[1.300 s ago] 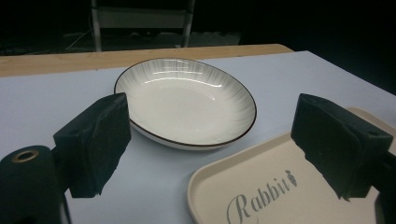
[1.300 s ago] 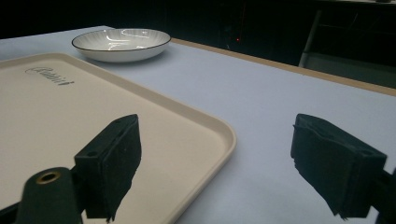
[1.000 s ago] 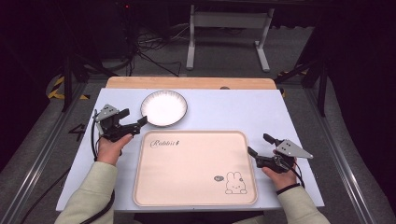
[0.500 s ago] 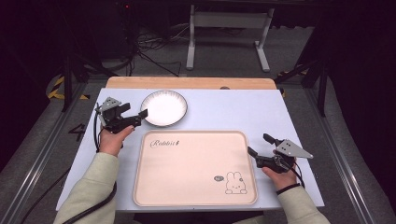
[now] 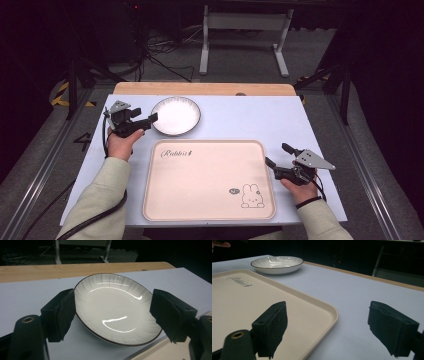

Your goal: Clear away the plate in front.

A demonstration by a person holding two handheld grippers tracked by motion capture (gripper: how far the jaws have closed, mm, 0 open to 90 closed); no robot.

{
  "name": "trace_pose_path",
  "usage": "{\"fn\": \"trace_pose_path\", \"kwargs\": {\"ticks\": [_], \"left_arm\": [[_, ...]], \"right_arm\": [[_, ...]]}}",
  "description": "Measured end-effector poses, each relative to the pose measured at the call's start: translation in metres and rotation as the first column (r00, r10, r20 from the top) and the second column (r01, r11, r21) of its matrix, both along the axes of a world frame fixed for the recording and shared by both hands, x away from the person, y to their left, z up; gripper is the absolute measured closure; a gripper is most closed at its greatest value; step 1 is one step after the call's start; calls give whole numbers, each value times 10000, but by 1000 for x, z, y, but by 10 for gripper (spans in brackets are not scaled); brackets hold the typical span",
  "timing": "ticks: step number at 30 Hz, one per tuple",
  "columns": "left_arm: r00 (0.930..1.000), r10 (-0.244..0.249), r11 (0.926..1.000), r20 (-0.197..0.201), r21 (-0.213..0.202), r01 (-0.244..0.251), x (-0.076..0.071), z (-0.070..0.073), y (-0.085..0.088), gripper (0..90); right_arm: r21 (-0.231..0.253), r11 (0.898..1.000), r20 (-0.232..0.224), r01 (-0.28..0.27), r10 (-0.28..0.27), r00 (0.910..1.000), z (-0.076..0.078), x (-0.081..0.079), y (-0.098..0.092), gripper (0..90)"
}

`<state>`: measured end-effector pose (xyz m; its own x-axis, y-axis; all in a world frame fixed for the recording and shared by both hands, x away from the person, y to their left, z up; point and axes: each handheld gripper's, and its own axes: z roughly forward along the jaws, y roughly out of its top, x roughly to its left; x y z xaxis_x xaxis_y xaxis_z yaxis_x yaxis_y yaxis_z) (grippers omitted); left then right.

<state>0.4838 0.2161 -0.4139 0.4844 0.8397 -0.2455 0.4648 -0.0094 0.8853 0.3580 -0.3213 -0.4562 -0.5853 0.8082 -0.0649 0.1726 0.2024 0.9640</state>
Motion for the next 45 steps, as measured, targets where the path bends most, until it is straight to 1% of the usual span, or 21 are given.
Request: {"fn": "trace_pose_path", "kwargs": {"ticks": [1,3,6,8,9,13,16,19,20,23,24,27,29,30,34,35,36,37,41,43,45], "left_arm": [[10000,-15,10000,-35,-13,15,1,0,0,224],[9998,189,9998,-64,22,-189,4,0,0,232],[9996,261,9996,-65,-64,-261,5,-1,0,251],[9994,358,9992,-9,197,-358,7,-1,-1,265],[9993,363,9990,-6,258,-362,7,-1,-1,267],[9990,443,9985,-88,318,-440,11,-2,-2,272],[9985,398,9992,-382,112,-394,14,-4,-1,257],[9977,342,9993,-580,177,-332,19,-8,-1,261],[9975,362,9993,-610,135,-355,20,-9,-2,263],[9949,305,9995,-959,-16,-308,26,-14,-2,276],[9949,305,9995,-959,-16,-308,26,-14,-2,284],[9919,247,9996,-1245,-82,-259,31,-16,-4,295],[9887,251,9996,-1481,-88,-267,35,-17,-5,291],[9856,320,9994,-1661,-99,-341,37,-19,-6,287],[9812,366,9992,-1895,-96,-391,42,-23,-5,287],[9800,423,9989,-1944,-102,-451,43,-24,-4,291],[9761,654,9977,-2074,-44,-678,44,-26,-4,299],[9742,713,9973,-2142,-9,-732,45,-27,-4,307],[9715,734,9973,-2256,82,-735,46,-31,-6,320],[9695,740,9972,-2336,62,-746,47,-34,-6,323],[9693,760,9970,-2340,53,-769,48,-34,-6,324]], "right_arm": [[-19,10000,0,6,-6,10000,0,0,0,167],[-27,10000,4,-4,4,10000,0,0,0,167],[-22,10000,8,7,-7,10000,0,0,0,166],[-1,10000,6,-12,12,10000,0,0,0,166],[-1,10000,4,-8,8,10000,0,0,0,166],[-25,10000,12,7,-7,10000,0,0,0,165],[-53,10000,24,3,-3,10000,0,0,0,166],[-71,10000,28,-16,16,10000,0,0,0,165],[-63,10000,29,-6,6,10000,0,0,0,166],[-74,10000,32,-11,11,10000,0,0,1,166],[-74,10000,32,-11,11,10000,0,0,1,166],[-73,10000,49,-33,33,10000,0,0,1,166],[-68,10000,56,-41,42,10000,0,0,1,166],[-68,10000,57,-41,41,10000,0,0,1,166],[-69,10000,50,-28,28,10000,0,0,1,166],[-74,10000,57,-20,21,10000,0,0,1,166],[-76,10000,57,-22,23,10000,0,0,1,166],[-86,10000,58,-12,12,10000,0,-1,1,166],[-83,10000,57,-13,13,10000,0,-1,1,166],[-87,10000,57,-13,13,10000,0,-1,1,166],[-88,10000,70,-14,14,10000,0,-1,1,166]]}}
